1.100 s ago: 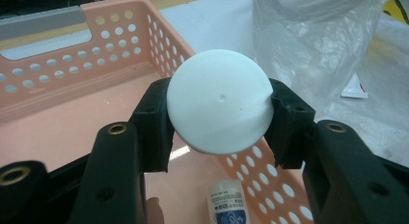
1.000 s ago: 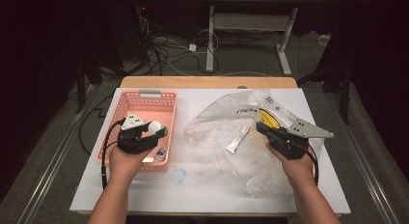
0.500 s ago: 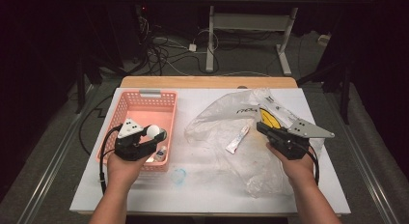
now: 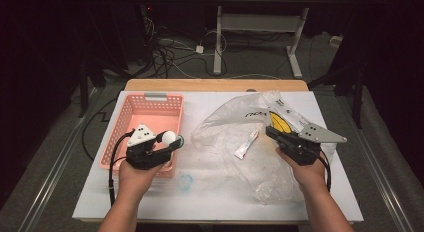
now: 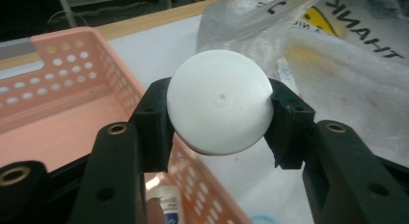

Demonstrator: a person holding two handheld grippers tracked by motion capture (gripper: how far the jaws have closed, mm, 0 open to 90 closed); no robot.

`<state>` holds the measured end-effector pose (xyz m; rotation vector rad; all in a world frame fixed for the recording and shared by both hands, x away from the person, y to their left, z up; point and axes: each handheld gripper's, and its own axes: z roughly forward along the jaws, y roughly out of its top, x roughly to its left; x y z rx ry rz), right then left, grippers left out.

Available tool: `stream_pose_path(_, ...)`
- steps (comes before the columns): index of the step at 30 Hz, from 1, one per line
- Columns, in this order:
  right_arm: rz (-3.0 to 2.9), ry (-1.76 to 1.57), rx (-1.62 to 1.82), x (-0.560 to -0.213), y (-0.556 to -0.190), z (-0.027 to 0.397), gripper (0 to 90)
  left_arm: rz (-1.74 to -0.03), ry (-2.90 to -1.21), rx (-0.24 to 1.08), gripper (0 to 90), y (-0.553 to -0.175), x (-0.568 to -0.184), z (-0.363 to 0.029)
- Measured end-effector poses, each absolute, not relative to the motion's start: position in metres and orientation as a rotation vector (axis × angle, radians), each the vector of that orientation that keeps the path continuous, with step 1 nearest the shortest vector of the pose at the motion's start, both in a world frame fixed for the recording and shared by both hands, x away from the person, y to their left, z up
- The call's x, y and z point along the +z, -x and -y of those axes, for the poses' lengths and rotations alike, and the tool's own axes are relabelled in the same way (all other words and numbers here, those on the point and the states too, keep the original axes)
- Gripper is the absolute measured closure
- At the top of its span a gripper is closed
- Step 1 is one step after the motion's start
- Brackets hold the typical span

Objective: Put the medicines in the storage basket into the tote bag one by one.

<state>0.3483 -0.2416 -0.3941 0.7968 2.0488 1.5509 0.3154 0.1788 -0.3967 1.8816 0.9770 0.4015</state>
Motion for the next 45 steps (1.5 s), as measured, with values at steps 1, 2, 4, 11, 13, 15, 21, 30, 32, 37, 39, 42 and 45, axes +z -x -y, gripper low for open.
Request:
stream_pose_path(1, -2.049, -0.797, 1.55, -0.394, -0.348, 0.242, 90.0, -0.965, -1.89, 0.4, 48.8, -0.315, -0.396, -0.176)
stream_pose_path(2, -2.048, -0.797, 1.55, -0.394, -0.348, 0.241, 90.0, -0.954, -1.895, 0.396, 48.8, -0.314, -0.396, -0.172)
stream_pose_path(4, -2.046, -0.798, 1.55, -0.394, -0.348, 0.241, 90.0, -0.937, -1.905, 0.388, 48.8, -0.313, -0.396, -0.166)
stream_pose_path(11, -2.047, -0.791, 1.551, -0.394, -0.347, 0.24, 90.0, -0.893, -1.936, 0.356, 48.8, -0.309, -0.4, -0.147)
stream_pose_path(13, -2.049, -0.786, 1.553, -0.394, -0.348, 0.24, 90.0, -0.884, -1.938, 0.337, 48.8, -0.309, -0.402, -0.143)
stream_pose_path(15, -2.053, -0.786, 1.552, -0.394, -0.348, 0.239, 90.0, -0.874, -1.941, 0.333, 48.8, -0.308, -0.403, -0.138)
stream_pose_path(21, -2.052, -0.785, 1.551, -0.393, -0.347, 0.239, 90.0, -0.852, -1.964, 0.311, 48.8, -0.308, -0.409, -0.127)
stream_pose_path(30, -2.068, -0.78, 1.546, -0.394, -0.347, 0.237, 90.0, -0.808, -1.984, 0.275, 48.7, -0.305, -0.418, -0.107)
stream_pose_path(32, -2.069, -0.774, 1.549, -0.394, -0.347, 0.237, 90.0, -0.804, -1.991, 0.27, 48.7, -0.305, -0.421, -0.103)
stream_pose_path(37, -2.065, -0.775, 1.552, -0.394, -0.348, 0.238, 90.0, -0.798, -2.006, 0.258, 48.7, -0.307, -0.429, -0.093)
stream_pose_path(39, -2.064, -0.773, 1.55, -0.393, -0.347, 0.238, 90.0, -0.795, -2.01, 0.255, 48.7, -0.307, -0.431, -0.09)
stream_pose_path(42, -2.065, -0.77, 1.54, -0.393, -0.347, 0.237, 90.0, -0.781, -2.012, 0.246, 48.7, -0.309, -0.433, -0.085)
stream_pose_path(45, -2.051, -0.778, 1.545, -0.394, -0.347, 0.237, 90.0, -0.776, -2.02, 0.257, 48.7, -0.312, -0.431, -0.083)
